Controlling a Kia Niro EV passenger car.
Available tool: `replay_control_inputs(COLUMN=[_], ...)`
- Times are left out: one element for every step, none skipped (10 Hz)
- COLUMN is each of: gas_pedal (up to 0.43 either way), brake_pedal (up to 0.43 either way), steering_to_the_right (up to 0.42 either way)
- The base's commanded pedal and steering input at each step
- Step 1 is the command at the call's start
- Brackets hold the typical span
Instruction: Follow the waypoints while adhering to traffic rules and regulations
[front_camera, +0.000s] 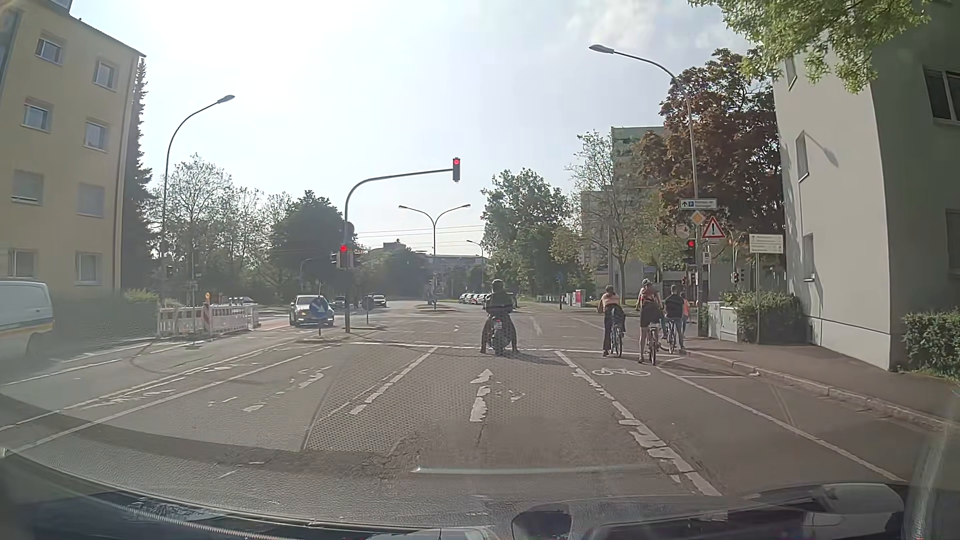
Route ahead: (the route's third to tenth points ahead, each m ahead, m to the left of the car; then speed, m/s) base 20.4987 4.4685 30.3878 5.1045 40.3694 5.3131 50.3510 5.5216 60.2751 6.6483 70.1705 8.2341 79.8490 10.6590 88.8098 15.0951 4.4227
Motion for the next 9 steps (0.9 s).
replay_control_inputs(gas_pedal=[0.000,0.000,0.000,0.000,0.000,0.000,0.000,0.000,0.000], brake_pedal=[0.207,0.213,0.220,0.220,0.226,0.226,0.226,0.207,0.183], steering_to_the_right=[-0.002,-0.002,-0.002,-0.002,-0.002,-0.002,-0.002,-0.002,-0.002])
